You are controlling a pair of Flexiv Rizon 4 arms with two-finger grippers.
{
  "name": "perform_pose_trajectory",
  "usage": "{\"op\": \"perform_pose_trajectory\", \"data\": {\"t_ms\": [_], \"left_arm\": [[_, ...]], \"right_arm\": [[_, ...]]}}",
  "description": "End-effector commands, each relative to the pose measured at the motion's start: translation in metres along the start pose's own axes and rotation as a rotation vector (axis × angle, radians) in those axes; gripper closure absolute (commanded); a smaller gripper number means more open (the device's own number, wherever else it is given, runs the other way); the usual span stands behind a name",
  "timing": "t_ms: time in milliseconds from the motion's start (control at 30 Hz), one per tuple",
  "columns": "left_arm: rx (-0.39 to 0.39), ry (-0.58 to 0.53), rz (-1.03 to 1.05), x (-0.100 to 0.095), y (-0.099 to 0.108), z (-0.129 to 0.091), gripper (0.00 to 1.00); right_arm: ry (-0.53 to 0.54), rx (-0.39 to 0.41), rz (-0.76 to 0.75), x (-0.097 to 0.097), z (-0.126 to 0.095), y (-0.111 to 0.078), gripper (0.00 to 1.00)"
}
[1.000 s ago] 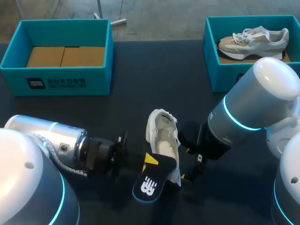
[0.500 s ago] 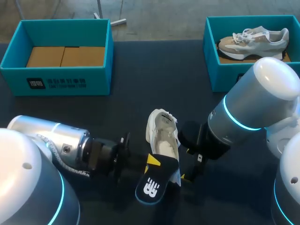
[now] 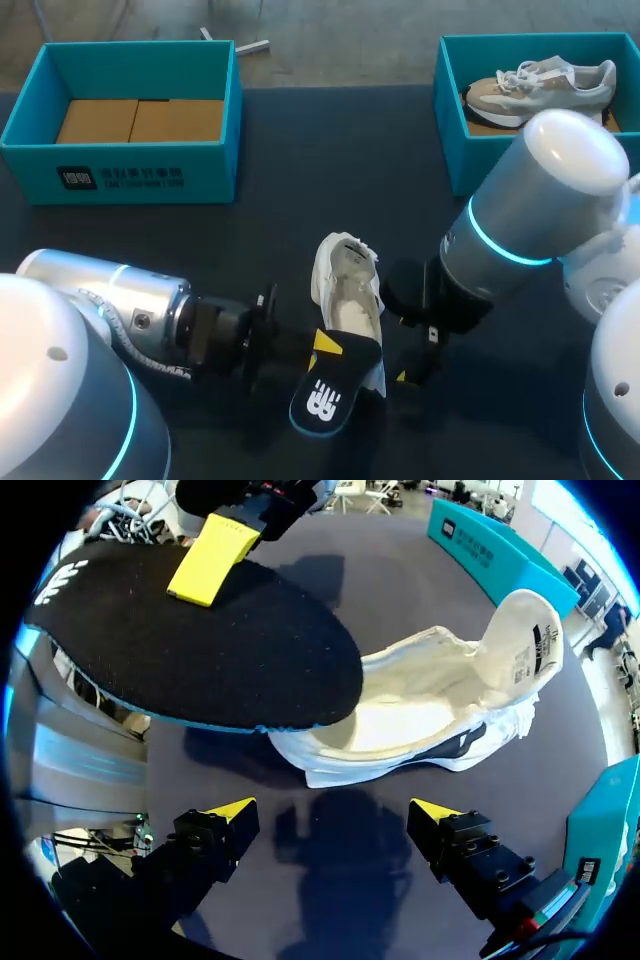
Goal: Take the shoe out of the shoebox, open the shoe tongue, remove and reinsert the insole, then place the shoe into the shoebox
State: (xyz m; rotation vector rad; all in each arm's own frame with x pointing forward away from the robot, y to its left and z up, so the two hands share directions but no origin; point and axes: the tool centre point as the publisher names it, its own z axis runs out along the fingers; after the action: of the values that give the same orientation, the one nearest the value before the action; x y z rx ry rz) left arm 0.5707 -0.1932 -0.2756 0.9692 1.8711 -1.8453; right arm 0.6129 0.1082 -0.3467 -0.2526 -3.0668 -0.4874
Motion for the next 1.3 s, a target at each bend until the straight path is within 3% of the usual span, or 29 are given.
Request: {"op": "perform_pose_trajectory", "data": {"t_ms": [33,567,1300], "left_arm": [[-0.01,-0.001,-0.001,0.002,-0.002,0.001,1.0],[-0.01,-0.023,-0.019,-0.002,-0.004,-0.002,1.0],[-0.017,-0.067,-0.041,-0.005,0.005,0.013,1.0]], "right_arm": [[0.013,0.009,-0.009,-0.006,-0.001,0.001,0.0],[-0.014,0.028,-0.06,-0.012,-0.002,-0.002,0.0],[-0.014,0.028,-0.06,-0.012,-0.002,-0.002,0.0]]}}
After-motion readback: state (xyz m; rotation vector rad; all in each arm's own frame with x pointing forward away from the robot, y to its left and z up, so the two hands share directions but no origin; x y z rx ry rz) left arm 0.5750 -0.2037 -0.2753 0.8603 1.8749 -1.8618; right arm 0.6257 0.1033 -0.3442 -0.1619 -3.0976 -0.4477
